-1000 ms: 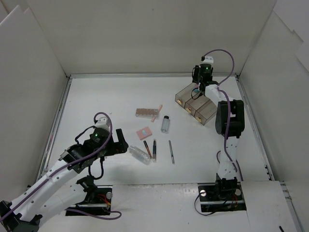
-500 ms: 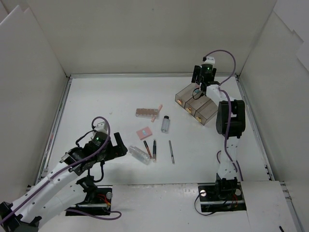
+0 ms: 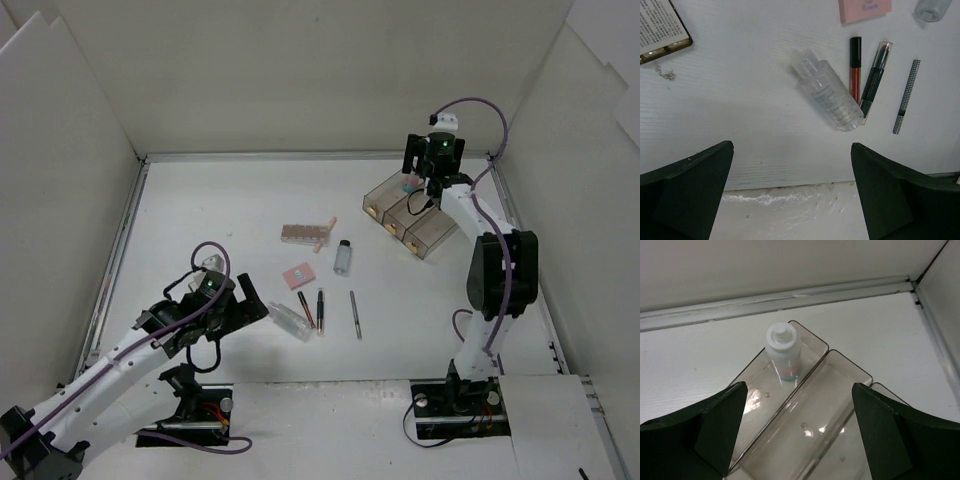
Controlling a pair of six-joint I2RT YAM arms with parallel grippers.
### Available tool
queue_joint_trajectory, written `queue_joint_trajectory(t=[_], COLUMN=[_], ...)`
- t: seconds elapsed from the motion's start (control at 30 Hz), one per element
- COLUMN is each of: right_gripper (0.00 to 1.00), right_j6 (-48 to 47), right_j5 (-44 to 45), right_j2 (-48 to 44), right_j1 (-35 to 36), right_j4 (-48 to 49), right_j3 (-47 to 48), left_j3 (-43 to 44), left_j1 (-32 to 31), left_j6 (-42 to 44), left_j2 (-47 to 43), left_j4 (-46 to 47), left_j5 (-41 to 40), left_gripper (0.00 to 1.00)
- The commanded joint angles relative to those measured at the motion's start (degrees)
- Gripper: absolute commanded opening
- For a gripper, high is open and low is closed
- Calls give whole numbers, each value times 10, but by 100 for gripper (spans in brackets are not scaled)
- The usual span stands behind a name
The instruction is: Organize the makeup
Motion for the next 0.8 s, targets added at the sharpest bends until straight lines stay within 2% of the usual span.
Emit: queue_joint_trajectory(t=[0.0,0.17,0.3,0.47,0.63,0.77], right_gripper=[83,85,85,85,86,86], right_j6=[-13,-17,-18,-1,-1,-2], right_j5=[37,70,71,55,42,35], right_j2=[-148,-279,-370,-428,-472,-487], right_j1=[13,35,59,73,74,77], right_j4=[40,-17,-42,-64,-76,-77], right_j3=[-45,-119,-170,-213,-231,-243], left_j3=[19,49,117,184,179,169], left_j1=[3,-53,-100,-138,-143,-143], left_j6=[-65,-157,-225,-261,-292,-305], left_j2=[46,111,210,298,361,380], left_j4=[6,21,11,-10,18,26], left_j5=[14,6,0,-7,49,52], left_gripper=[99,99,99,97,89,83])
